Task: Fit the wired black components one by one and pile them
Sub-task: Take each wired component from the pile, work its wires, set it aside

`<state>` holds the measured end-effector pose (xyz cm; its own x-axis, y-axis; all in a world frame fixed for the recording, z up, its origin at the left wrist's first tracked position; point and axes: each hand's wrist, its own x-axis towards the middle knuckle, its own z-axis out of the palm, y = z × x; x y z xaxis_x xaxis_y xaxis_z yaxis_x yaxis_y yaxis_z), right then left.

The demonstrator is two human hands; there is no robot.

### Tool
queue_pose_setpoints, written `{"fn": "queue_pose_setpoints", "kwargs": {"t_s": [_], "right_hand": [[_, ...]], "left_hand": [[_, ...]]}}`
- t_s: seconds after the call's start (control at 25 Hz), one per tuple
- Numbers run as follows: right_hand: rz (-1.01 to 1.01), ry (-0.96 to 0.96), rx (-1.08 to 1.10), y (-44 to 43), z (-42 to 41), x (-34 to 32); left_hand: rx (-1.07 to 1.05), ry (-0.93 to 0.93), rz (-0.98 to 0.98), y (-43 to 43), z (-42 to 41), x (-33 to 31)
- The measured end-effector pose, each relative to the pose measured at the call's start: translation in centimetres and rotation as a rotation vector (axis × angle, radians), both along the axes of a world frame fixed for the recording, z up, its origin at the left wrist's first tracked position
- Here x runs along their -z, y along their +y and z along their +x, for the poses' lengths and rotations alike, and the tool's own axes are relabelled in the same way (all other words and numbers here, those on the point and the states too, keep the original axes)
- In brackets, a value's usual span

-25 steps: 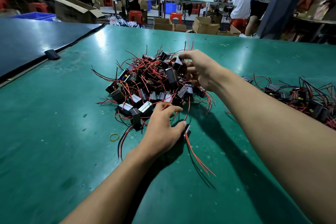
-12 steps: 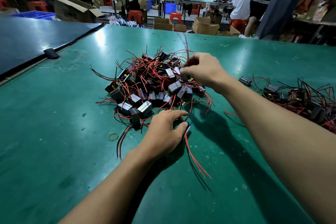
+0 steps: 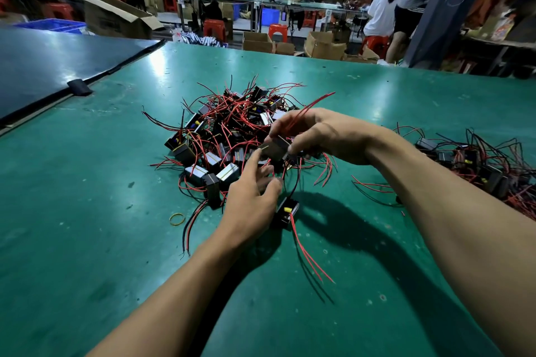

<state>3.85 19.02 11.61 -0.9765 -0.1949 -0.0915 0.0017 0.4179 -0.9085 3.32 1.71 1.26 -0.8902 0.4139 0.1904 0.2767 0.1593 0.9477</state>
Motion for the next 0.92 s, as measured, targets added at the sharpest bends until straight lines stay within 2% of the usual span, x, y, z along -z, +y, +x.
{"fn": "queue_pose_setpoints", "kwargs": {"t_s": [0.12, 0.2, 0.28, 0.36, 0.44, 0.56, 0.64, 0.76, 0.84, 0.92], "right_hand": [[-0.093, -0.047, -0.01, 1.1, 1.4, 0.9], [0.0, -0.032, 0.038, 1.5, 2.2, 1.9], [0.123, 0.007, 0.058, 1.3, 2.8, 3.2], [0.116, 0.031, 0.068, 0.7, 3.1, 4.1], [0.046, 0.042, 0.108, 0.4, 3.1, 4.6], [0.049, 0.063, 0.165, 0.2, 2.7, 4.7], [0.038, 0.137, 0.278, -0.1, 2.0, 4.7], [0.014, 0.262, 0.628, 0.0, 0.3, 4.9], [0.008, 0.156, 0.718, 0.0, -0.7, 5.1], [0.015, -0.003, 0.605, -0.5, -1.3, 5.6]], "left_hand": [[0.016, -0.008, 0.022, -0.2, 0.0, -0.2], [0.035, -0.039, 0.056, -0.2, 0.0, -0.3], [0.072, -0.153, 0.119, -0.2, 0.0, -0.5], [0.091, -0.216, 0.162, -0.1, -0.1, -0.6], [0.111, -0.157, 0.167, -0.3, -0.1, -0.6], [0.141, -0.11, 0.175, -0.7, -0.2, -0.7], [0.092, -0.156, 0.168, -0.5, -0.3, -0.8], [0.042, -0.289, 0.205, -0.1, -0.4, -1.0], [0.048, -0.362, 0.259, 0.1, -0.4, -1.1], [0.04, -0.327, 0.259, 0.1, -0.6, -0.8]]}}
